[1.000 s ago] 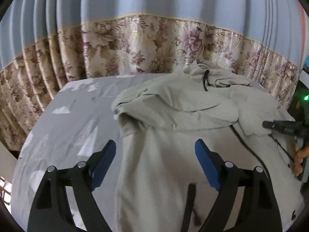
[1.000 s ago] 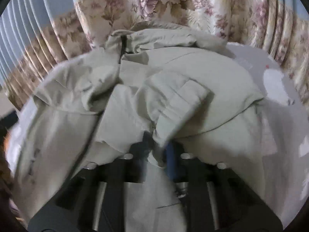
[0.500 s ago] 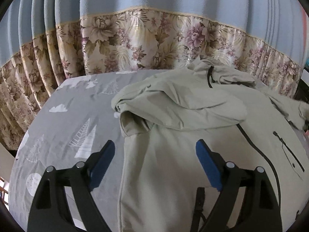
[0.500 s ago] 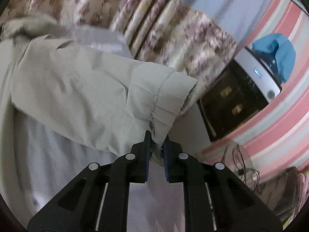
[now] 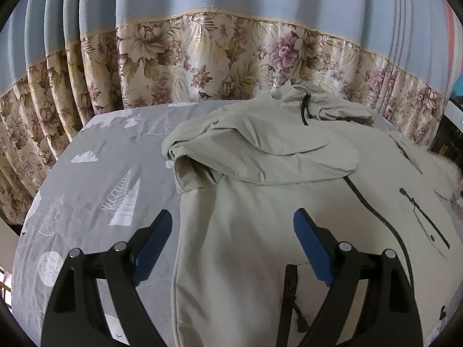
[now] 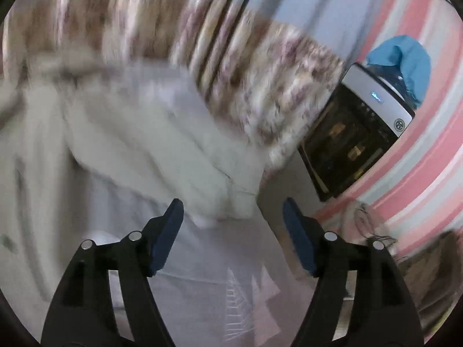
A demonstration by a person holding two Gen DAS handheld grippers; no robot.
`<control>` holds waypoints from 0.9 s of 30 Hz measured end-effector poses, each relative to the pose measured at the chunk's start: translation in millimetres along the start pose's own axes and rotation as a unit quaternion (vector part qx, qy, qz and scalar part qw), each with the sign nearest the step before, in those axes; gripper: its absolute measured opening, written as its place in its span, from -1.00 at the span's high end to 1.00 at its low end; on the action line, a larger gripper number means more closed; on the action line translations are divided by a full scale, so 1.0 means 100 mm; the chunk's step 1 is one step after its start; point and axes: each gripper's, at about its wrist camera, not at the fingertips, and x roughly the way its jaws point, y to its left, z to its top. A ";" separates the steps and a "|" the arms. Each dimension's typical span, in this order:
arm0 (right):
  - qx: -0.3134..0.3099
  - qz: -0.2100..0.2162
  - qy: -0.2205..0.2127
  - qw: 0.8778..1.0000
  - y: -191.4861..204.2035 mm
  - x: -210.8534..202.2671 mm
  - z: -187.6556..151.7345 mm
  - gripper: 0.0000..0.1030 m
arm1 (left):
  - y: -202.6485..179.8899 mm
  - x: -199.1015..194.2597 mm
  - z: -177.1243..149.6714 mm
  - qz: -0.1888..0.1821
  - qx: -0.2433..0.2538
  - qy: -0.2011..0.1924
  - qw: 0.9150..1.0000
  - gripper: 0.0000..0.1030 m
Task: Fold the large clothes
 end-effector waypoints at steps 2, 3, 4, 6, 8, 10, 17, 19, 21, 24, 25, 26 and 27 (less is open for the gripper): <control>0.022 0.064 -0.039 0.997 0.16 -0.28 0.24 -0.40 | 0.02 0.01 0.05 0.003 -0.001 -0.001 1.000 -0.69; 0.021 0.109 -0.050 0.993 0.30 -0.34 0.34 -0.40 | 0.02 0.03 0.10 0.002 0.001 -0.003 1.000 -0.69; 0.020 0.158 -0.056 0.986 0.47 -0.38 0.42 -0.40 | 0.02 0.05 0.15 0.003 0.004 -0.004 1.000 -0.69; 0.014 0.264 -0.038 0.964 0.95 -0.33 0.57 -0.40 | 0.01 0.09 0.23 0.004 0.006 -0.009 1.000 -0.69; -0.012 0.328 -0.018 0.944 1.49 -0.26 0.68 -0.39 | 0.03 0.13 0.31 0.010 0.009 -0.016 1.000 -0.70; -0.046 0.354 -0.024 0.934 1.97 -0.25 0.77 -0.39 | 0.06 0.19 0.40 0.017 0.008 -0.017 1.000 -0.70; -0.062 0.413 0.051 0.907 3.09 0.22 1.00 -0.33 | 0.33 0.38 0.52 0.047 -0.010 -0.010 0.999 -0.70; -0.062 0.414 0.064 0.906 3.29 0.32 1.04 -0.33 | 0.36 0.41 0.52 0.052 -0.009 -0.009 0.999 -0.70; -0.062 0.418 0.092 0.902 3.42 0.46 1.03 0.06 | 0.40 0.46 0.53 0.054 -0.011 -0.006 0.998 -0.70; -0.089 0.412 0.082 0.903 3.42 0.45 1.03 0.74 | 0.42 0.52 0.57 0.056 -0.009 -0.002 0.998 -0.70; -0.096 0.402 0.071 0.908 3.39 0.41 1.06 0.78 | 0.42 0.53 0.59 0.055 -0.008 -0.003 0.998 -0.70; -0.103 0.381 0.050 0.918 3.30 0.35 1.10 0.79 | 0.42 0.55 0.61 0.055 -0.006 -0.003 0.998 -0.70; -0.105 0.364 0.033 0.925 3.20 0.31 1.13 0.79 | 0.41 0.56 0.64 0.057 -0.003 -0.004 0.998 -0.70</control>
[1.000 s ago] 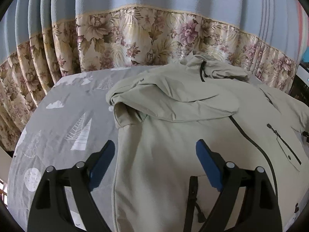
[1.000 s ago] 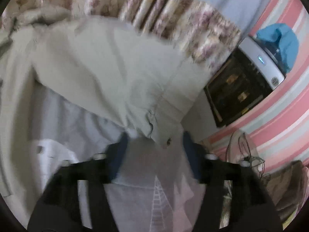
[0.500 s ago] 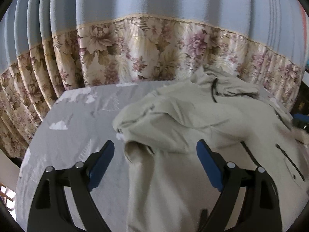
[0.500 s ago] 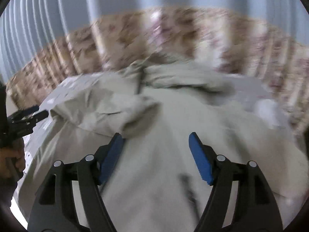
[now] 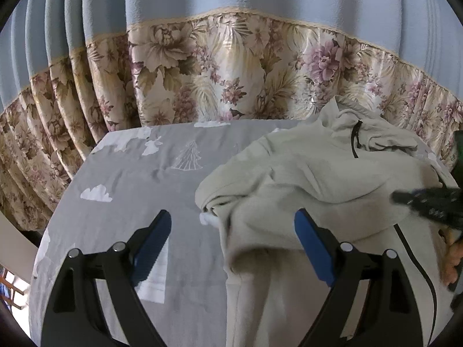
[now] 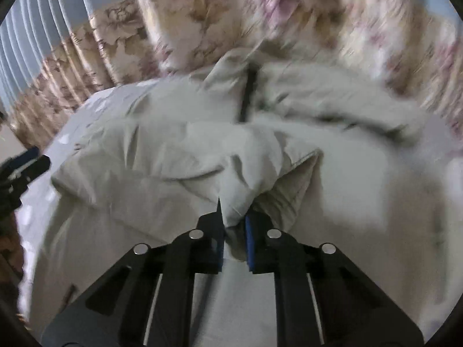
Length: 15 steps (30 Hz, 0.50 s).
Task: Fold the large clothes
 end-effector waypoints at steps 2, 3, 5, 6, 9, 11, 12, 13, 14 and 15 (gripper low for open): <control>0.006 -0.039 -0.032 0.999 -0.22 -0.25 0.00 0.79 | 0.00 0.00 0.04 -0.002 -0.001 -0.004 1.000 -0.70; 0.011 -0.058 -0.041 0.997 -0.34 -0.33 -0.02 0.79 | 0.00 -0.01 0.07 -0.004 -0.003 -0.007 1.000 -0.70; 0.022 -0.078 -0.037 0.996 -0.64 -0.40 -0.06 0.78 | -0.03 -0.01 0.11 -0.010 -0.005 -0.011 1.000 -0.73; 0.031 -0.068 -0.023 0.997 -0.76 -0.36 -0.08 0.78 | -0.07 0.02 0.13 -0.015 -0.003 -0.010 1.000 -0.74; 0.018 -0.048 -0.009 0.999 -0.81 -0.29 -0.13 0.77 | -0.25 0.16 0.18 -0.030 0.006 0.004 1.000 -0.74; 0.009 -0.041 -0.003 0.999 -0.76 -0.26 -0.17 0.77 | -0.40 0.26 0.20 -0.040 0.017 0.013 0.999 -0.74; 0.011 -0.031 0.001 0.999 -0.73 -0.21 -0.17 0.77 | -0.51 0.34 0.21 -0.040 0.027 0.026 0.998 -0.74; 0.012 -0.025 0.003 1.000 -0.70 -0.18 -0.17 0.76 | -0.59 0.41 0.22 -0.039 0.036 0.034 0.998 -0.74; 0.012 -0.017 0.008 1.000 -0.67 -0.14 -0.18 0.76 | -0.66 0.49 0.23 -0.033 0.048 0.042 0.997 -0.74; 0.014 -0.005 0.011 1.000 -0.65 -0.13 -0.20 0.76 | -0.73 0.63 0.23 -0.021 0.066 0.059 0.996 -0.74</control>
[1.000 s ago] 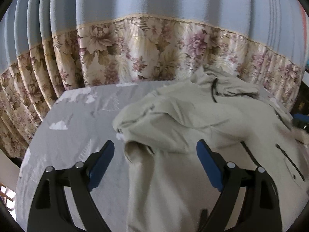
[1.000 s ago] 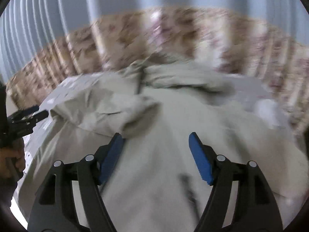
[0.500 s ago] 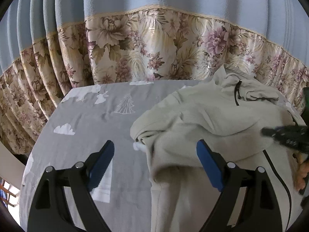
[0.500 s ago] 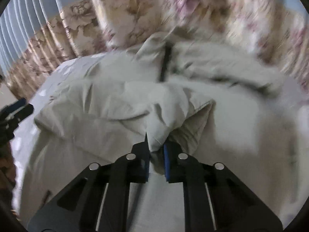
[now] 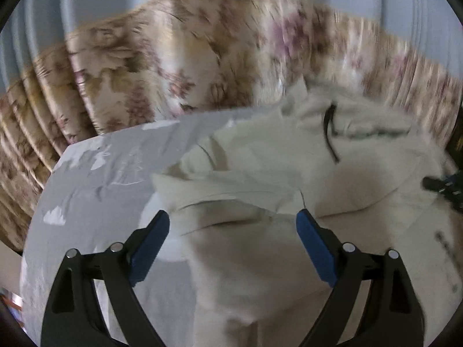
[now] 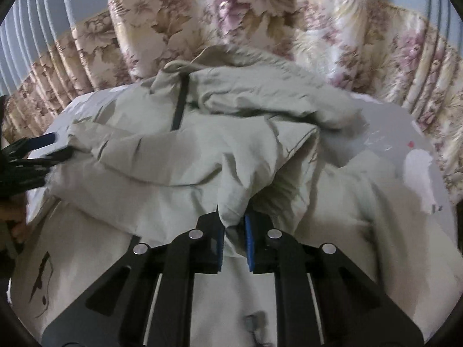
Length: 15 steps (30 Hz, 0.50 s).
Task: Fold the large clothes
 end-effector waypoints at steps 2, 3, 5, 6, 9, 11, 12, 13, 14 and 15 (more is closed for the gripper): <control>-0.003 0.003 0.000 1.000 0.03 0.00 -0.01 0.73 | -0.04 0.25 0.01 0.037 0.021 0.031 0.999 -0.74; -0.005 0.001 -0.002 1.000 0.04 0.01 0.00 0.73 | 0.04 0.39 -0.01 0.068 0.019 0.045 0.997 -0.74; 0.005 0.002 -0.003 1.000 -0.02 0.03 -0.01 0.64 | 0.26 0.52 -0.05 0.075 -0.015 0.059 0.995 -0.78; 0.011 0.002 -0.001 1.000 -0.06 0.06 -0.02 0.63 | 0.43 0.56 -0.07 0.064 -0.053 0.063 0.995 -0.88; 0.003 -0.010 0.007 1.000 -0.05 0.18 -0.07 0.58 | 0.53 0.55 -0.14 0.063 -0.064 0.056 0.994 -0.89; -0.009 -0.023 -0.001 1.000 -0.03 0.20 -0.08 0.51 | 0.46 0.51 -0.15 0.084 -0.035 0.043 0.995 -0.88; -0.008 -0.028 -0.002 1.000 -0.04 0.21 -0.08 0.51 | 0.43 0.50 -0.15 0.094 -0.021 0.036 0.995 -0.88; -0.006 -0.028 -0.002 1.000 -0.05 0.21 -0.08 0.48 | 0.42 0.49 -0.15 0.098 -0.015 0.033 0.995 -0.89; -0.003 -0.031 -0.001 1.000 -0.06 0.21 -0.08 0.36 | 0.41 0.49 -0.16 0.100 -0.010 0.030 0.994 -0.89; 0.000 -0.037 0.001 0.999 -0.06 0.19 -0.08 0.29 | 0.41 0.49 -0.16 0.100 -0.009 0.030 0.995 -0.89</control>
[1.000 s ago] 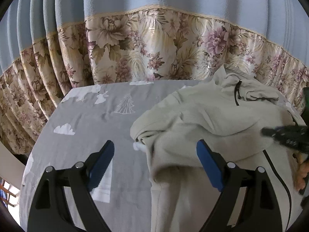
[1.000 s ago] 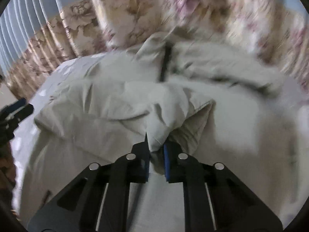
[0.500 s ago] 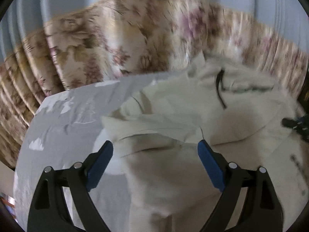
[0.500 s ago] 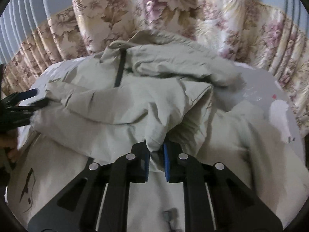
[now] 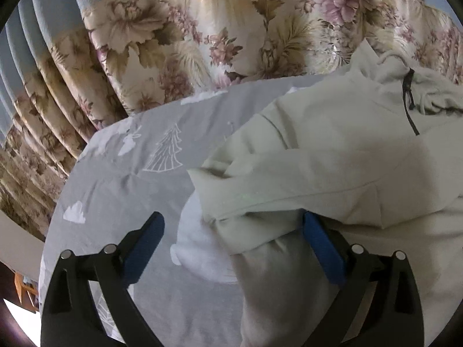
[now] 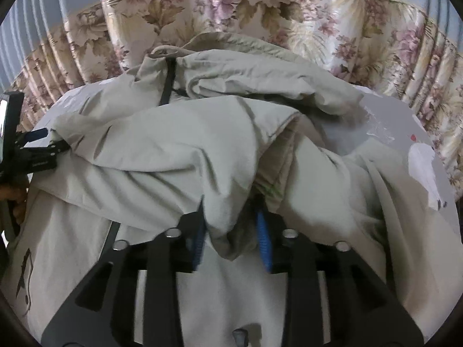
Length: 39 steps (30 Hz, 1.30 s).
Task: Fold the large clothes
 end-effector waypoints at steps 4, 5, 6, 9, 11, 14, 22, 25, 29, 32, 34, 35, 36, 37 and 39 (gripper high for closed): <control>0.003 -0.004 0.009 1.000 -0.01 -0.13 -0.06 0.08 | -0.01 -0.08 0.00 0.001 0.010 -0.004 1.000 -0.88; 0.007 0.000 0.003 1.000 -0.03 -0.22 -0.08 -0.02 | -0.01 -0.11 0.00 -0.004 0.007 -0.005 1.000 -0.87; 0.016 0.003 -0.008 1.000 -0.06 -0.34 -0.11 -0.18 | 0.02 -0.21 -0.01 -0.014 -0.002 -0.010 1.000 -0.87; 0.038 -0.003 -0.055 0.998 -0.20 -0.79 -0.24 -0.40 | 0.03 -0.56 -0.02 -0.042 -0.004 -0.042 0.998 -0.87; 0.057 -0.024 -0.079 0.995 -0.40 -1.11 -0.39 -0.44 | 0.01 -0.82 -0.03 -0.061 -0.003 -0.063 0.996 -0.87; 0.097 -0.075 -0.084 0.989 -0.86 -1.50 -0.70 -0.45 | 0.00 -1.23 -0.10 -0.094 -0.003 -0.090 0.992 -0.87; 0.241 -0.113 -0.040 0.963 -1.95 -1.88 -1.62 -0.44 | 0.06 -1.94 -0.46 -0.145 -0.049 -0.139 0.978 -0.87; 0.232 -0.133 -0.038 0.963 -2.00 -1.90 -1.73 -0.44 | 0.04 -2.05 -0.63 -0.147 -0.058 -0.140 0.977 -0.87; 0.197 -0.134 -0.031 0.971 -1.99 -1.87 -1.73 -0.44 | 0.07 -2.16 -0.85 -0.160 -0.077 -0.134 0.975 -0.87; 0.137 -0.129 -0.029 0.982 -1.75 -1.75 -1.64 -0.45 | 0.11 -2.24 -0.98 -0.160 -0.082 -0.133 0.975 -0.87; 0.094 -0.152 -0.015 0.984 -1.60 -1.58 -1.58 -0.45 | 0.15 -2.26 -1.03 -0.160 -0.087 -0.132 0.974 -0.87; 0.087 -0.162 -0.010 0.983 -1.58 -1.51 -1.56 -0.46 | 0.16 -2.27 -1.04 -0.160 -0.090 -0.131 0.974 -0.87; 0.083 -0.165 -0.005 0.983 -1.58 -1.43 -1.54 -0.47 | 0.17 -2.27 -1.05 -0.160 -0.092 -0.130 0.974 -0.87; 0.080 -0.169 0.001 0.982 -1.57 -1.36 -1.52 -0.49 | 0.18 -2.27 -1.06 -0.159 -0.092 -0.128 0.975 -0.87; 0.066 -0.201 0.011 0.977 -1.58 -1.19 -1.47 -0.52 | 0.19 -2.28 -1.07 -0.160 -0.092 -0.130 0.974 -0.87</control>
